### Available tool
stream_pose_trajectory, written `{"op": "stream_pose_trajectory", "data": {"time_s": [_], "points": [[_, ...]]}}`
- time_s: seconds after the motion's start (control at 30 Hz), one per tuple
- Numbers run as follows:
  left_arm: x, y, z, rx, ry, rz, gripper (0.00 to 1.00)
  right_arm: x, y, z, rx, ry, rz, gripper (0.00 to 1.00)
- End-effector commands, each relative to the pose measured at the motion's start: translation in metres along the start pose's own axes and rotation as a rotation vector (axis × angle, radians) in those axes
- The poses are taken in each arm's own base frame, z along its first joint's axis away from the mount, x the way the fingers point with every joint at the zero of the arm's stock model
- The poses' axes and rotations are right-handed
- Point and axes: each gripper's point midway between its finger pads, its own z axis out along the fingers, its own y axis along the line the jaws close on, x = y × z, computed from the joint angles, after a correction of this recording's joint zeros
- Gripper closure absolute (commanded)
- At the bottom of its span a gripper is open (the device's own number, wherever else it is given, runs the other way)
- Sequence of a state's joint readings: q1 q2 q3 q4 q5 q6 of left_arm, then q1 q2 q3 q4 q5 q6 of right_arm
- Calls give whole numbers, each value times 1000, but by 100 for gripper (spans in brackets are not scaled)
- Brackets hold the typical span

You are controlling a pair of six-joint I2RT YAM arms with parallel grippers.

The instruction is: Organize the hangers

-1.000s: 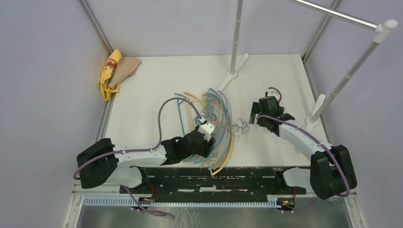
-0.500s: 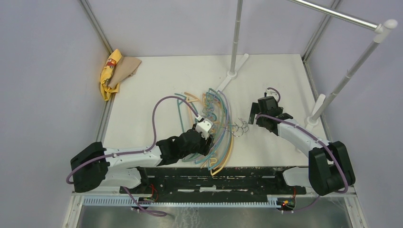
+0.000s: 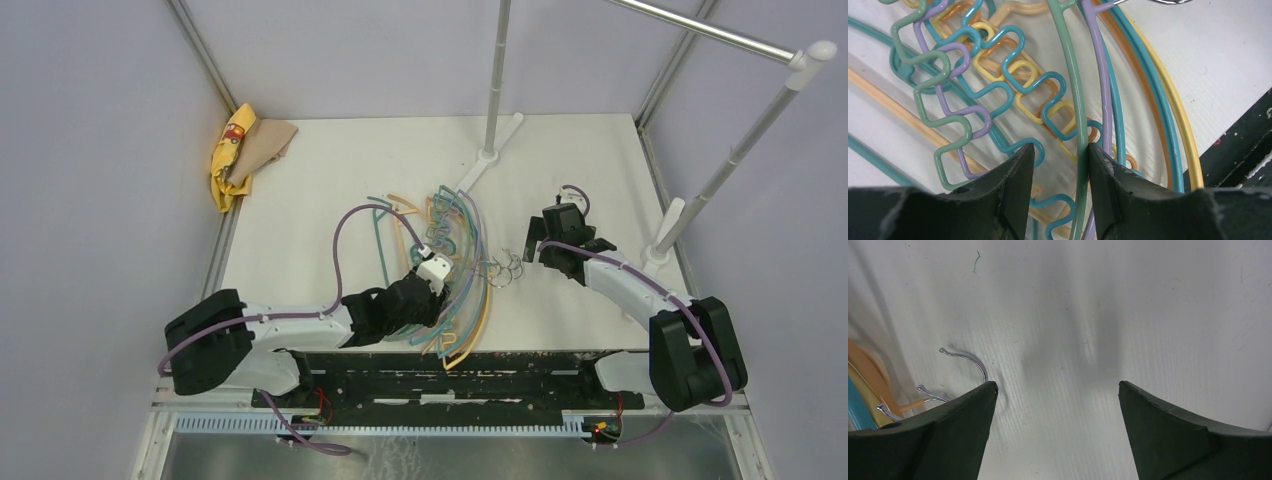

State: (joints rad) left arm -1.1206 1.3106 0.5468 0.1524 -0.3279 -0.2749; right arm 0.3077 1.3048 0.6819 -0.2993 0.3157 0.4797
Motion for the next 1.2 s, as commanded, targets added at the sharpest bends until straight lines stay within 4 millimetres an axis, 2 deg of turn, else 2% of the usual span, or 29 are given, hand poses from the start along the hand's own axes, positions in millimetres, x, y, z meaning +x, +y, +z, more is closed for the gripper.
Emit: {"op": "stream_pose_trajectory", "data": {"time_s": [0.0, 0.27, 0.37, 0.47, 0.63, 0.8, 0.97, 1.17], "points": [[-1, -5, 6, 28, -22, -6, 50, -7, 1, 1, 3, -34, 6, 0], [24, -5, 16, 32, 39, 10, 53, -7, 0, 0, 5, -35, 2, 0], [28, -9, 20, 47, 58, 15, 70, -8, -1, -1, 9, -37, -2, 0], [19, -12, 20, 53, 49, 18, 96, -10, -2, -2, 14, -44, -2, 0], [-18, -15, 7, 60, -13, 21, 97, -14, -2, -8, 8, -57, 9, 0], [-79, -22, -23, 88, -120, -25, 97, -18, -2, -27, -22, -71, 29, 2], [-129, -20, -60, 111, -265, -94, 97, -27, 0, -63, -121, -160, 68, 4], [-170, -25, -76, 143, -390, -186, 97, -41, 26, -124, -409, -300, 95, 5]]}}
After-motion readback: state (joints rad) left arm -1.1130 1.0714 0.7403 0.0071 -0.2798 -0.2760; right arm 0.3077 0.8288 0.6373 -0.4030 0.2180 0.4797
